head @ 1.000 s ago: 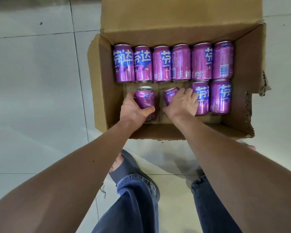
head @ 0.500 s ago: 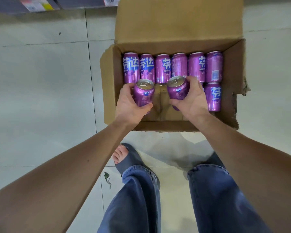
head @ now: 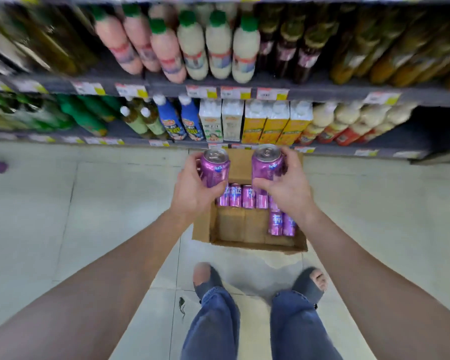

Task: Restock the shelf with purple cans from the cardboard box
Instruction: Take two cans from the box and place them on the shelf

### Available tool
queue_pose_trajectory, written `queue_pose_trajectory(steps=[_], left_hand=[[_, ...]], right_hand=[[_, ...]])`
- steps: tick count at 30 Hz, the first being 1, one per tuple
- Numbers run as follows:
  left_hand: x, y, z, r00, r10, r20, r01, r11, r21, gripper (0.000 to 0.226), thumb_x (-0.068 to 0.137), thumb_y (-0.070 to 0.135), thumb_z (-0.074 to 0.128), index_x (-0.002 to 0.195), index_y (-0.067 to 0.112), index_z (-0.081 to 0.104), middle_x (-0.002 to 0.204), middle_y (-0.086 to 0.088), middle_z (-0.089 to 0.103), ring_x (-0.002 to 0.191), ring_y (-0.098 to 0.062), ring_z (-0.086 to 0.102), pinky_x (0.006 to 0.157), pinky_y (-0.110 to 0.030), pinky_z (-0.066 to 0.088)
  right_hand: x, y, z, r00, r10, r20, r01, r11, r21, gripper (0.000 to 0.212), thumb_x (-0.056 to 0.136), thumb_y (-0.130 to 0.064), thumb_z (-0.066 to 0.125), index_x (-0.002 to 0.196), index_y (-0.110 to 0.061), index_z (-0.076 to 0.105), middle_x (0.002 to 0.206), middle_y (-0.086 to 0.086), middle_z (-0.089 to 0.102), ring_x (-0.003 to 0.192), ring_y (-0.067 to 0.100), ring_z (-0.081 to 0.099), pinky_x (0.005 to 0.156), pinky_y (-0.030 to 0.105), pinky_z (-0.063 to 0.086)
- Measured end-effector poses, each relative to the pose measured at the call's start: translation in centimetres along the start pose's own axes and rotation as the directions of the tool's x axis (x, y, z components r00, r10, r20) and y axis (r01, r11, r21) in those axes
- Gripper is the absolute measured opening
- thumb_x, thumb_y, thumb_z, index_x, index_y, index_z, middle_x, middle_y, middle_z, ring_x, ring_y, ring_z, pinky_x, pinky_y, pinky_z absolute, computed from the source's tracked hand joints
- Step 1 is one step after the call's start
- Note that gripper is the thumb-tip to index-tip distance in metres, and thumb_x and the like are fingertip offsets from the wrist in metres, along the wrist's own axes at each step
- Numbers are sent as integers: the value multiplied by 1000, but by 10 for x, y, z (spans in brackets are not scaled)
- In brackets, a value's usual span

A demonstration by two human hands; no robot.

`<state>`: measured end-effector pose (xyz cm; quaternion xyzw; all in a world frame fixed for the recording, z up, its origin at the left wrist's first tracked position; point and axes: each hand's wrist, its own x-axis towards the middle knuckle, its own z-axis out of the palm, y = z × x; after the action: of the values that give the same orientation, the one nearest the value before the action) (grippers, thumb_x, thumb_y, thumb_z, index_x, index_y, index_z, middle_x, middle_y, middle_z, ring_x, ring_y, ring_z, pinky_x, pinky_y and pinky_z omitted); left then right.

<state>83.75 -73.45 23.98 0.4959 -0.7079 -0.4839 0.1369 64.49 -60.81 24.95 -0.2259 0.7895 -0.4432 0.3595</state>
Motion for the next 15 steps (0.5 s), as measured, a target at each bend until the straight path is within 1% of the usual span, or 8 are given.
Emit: queue_pose_trajectory(steps=[1, 4, 5, 6, 9, 11, 12, 15], left_hand=[[-5, 26, -22, 1000, 16, -24, -16, 1000, 0, 83, 61, 41, 88, 132, 34, 45, 105, 25, 65, 97, 10, 64, 87, -27, 56], [-16, 94, -78, 993, 82, -88, -84, 996, -17, 88, 65, 33, 95, 139, 26, 48, 106, 24, 65, 95, 18, 61, 80, -5, 46], [-20, 118, -98, 985, 127, -118, -129, 992, -8, 87, 66, 32, 95, 139, 25, 48, 107, 23, 65, 95, 20, 60, 79, -1, 43], [-25, 141, -115, 977, 160, -143, -161, 987, 10, 87, 65, 35, 95, 139, 28, 48, 107, 24, 64, 95, 21, 59, 79, 1, 41], [-43, 207, -169, 938, 266, -220, -263, 964, 44, 83, 63, 48, 91, 133, 49, 45, 106, 36, 59, 96, 26, 56, 79, 2, 38], [-55, 249, -207, 918, 308, -249, -307, 951, 41, 79, 62, 52, 91, 121, 66, 41, 109, 39, 58, 101, 25, 55, 80, 2, 38], [-61, 269, -226, 905, 336, -260, -336, 941, 44, 78, 61, 54, 91, 117, 70, 39, 110, 38, 59, 102, 25, 55, 79, 3, 39], [-78, 317, -278, 869, 420, -262, -417, 906, 68, 77, 59, 63, 88, 118, 63, 39, 108, 38, 60, 103, 26, 54, 79, 2, 40]], right_hand=[[-8, -33, -7, 1000, -26, 4, 26, 1000, 15, 88, 58, -9, 92, 133, -27, 50, 110, -16, 71, 100, -3, 67, 91, 19, 52], [-30, -124, -26, 992, -127, 21, 127, 992, 23, 92, 60, -6, 91, 140, -27, 51, 97, -25, 70, 80, -13, 65, 68, 8, 50], [-39, -157, -34, 984, -175, 16, 175, 984, 12, 90, 60, -8, 92, 138, -30, 52, 98, -26, 69, 78, -13, 65, 65, 7, 50], [-46, -186, -39, 976, -215, 25, 215, 977, 1, 86, 61, -12, 92, 135, -31, 53, 101, -25, 70, 82, -12, 66, 67, 8, 51], [-74, -273, -57, 943, -333, 29, 334, 942, -27, 88, 61, -26, 94, 139, -30, 52, 117, -16, 68, 101, -2, 66, 87, 18, 52], [-93, -325, -69, 917, -399, 22, 400, 916, -27, 85, 60, -29, 93, 134, -37, 53, 113, -18, 70, 98, -3, 67, 87, 23, 55], [-102, -349, -73, 902, -432, 25, 432, 901, -29, 83, 59, -29, 93, 131, -40, 54, 111, -20, 70, 96, -5, 67, 84, 23, 57], [-128, -408, -85, 863, -504, 28, 505, 863, -22, 86, 60, -33, 92, 134, -42, 51, 116, -22, 67, 99, -6, 66, 82, 22, 57]])
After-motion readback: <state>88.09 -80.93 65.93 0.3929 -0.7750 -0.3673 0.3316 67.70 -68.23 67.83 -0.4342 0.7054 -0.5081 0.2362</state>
